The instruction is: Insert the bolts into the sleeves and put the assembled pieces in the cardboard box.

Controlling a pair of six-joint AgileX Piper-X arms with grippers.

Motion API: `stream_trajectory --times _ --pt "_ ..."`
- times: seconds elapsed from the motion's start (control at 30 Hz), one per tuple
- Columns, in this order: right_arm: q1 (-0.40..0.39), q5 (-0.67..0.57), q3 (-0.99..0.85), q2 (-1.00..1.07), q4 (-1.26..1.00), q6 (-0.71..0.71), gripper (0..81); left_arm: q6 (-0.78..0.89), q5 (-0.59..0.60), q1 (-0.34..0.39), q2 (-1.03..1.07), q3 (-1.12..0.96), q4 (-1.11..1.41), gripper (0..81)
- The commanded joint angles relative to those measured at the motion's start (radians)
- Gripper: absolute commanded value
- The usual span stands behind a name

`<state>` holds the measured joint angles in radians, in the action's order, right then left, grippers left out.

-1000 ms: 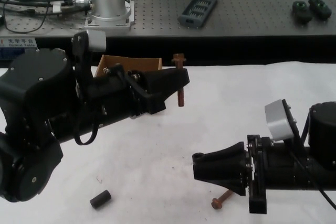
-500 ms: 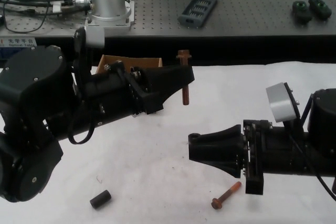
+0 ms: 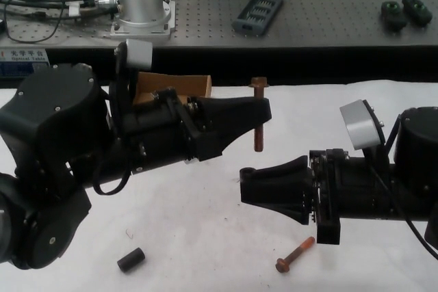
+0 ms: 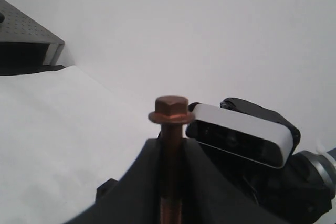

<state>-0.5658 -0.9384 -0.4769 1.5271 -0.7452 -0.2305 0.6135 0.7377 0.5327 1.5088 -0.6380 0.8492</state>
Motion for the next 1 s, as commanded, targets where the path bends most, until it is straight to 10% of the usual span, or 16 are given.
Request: stream_trajectory --times 0.0,0.97 --pt "0.008 -0.016 -0.009 0.003 -0.017 -0.001 5.4 0.016 0.016 0.004 -0.003 -0.013 0.019 0.6" --pt "0.060 0.008 -0.032 0.003 -0.042 -0.046 5.4 -0.037 -0.053 0.004 -0.003 -0.013 -0.033 0.6"
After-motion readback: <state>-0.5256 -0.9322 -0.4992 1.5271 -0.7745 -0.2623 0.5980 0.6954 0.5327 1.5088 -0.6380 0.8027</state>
